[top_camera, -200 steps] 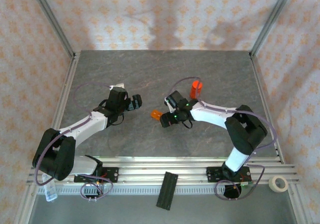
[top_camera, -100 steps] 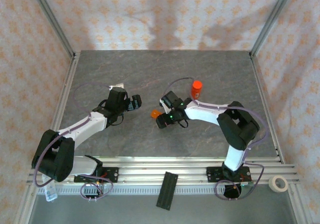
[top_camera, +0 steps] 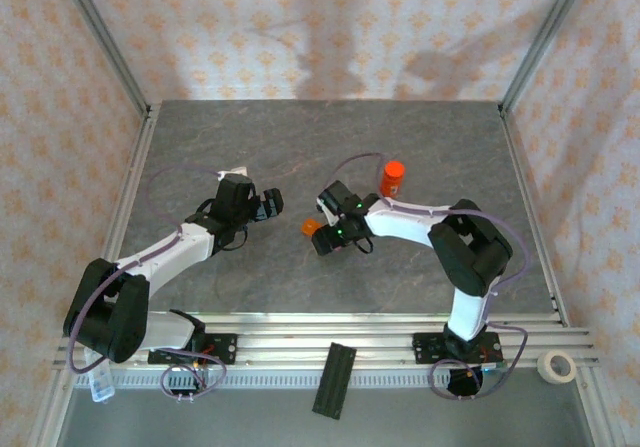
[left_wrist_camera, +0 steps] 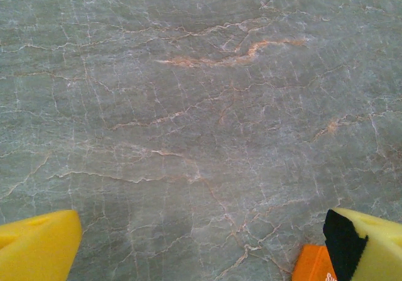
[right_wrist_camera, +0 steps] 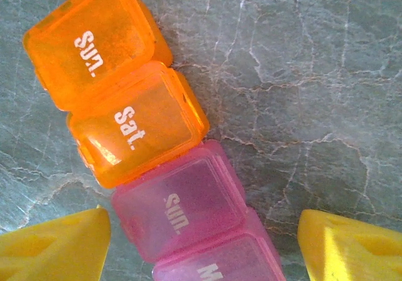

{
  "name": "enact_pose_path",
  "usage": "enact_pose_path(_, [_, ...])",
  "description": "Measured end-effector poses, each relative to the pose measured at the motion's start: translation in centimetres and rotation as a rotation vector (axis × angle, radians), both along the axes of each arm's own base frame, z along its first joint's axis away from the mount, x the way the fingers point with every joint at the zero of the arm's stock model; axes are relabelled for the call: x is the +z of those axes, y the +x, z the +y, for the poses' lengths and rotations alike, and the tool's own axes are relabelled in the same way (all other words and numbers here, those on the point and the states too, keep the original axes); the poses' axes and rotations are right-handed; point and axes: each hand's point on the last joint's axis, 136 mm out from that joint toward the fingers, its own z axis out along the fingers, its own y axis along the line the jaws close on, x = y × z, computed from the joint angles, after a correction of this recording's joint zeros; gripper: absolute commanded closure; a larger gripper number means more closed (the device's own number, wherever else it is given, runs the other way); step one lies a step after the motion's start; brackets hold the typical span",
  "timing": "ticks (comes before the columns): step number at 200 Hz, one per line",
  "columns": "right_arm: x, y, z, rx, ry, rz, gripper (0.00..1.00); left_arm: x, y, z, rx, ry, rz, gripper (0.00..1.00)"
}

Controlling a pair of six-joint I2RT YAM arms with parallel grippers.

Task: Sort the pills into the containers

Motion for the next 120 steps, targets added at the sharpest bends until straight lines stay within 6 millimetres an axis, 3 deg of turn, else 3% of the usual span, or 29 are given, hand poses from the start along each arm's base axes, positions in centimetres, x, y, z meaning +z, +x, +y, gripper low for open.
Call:
enact_pose_path(61, [0.9, 0.0, 1.9, 0.058, -0.038, -0.093, 0.29, -0.2, 0.0, 0.0, 0.004, -0.005, 0.005, 0.00])
enact_pose_path(120, [0.3, 0.5, 1.7, 0.048, -0.064, -0.105, 0.30, -0.3, 0.0, 0.0, 0.005, -0.003, 0.010, 0.00])
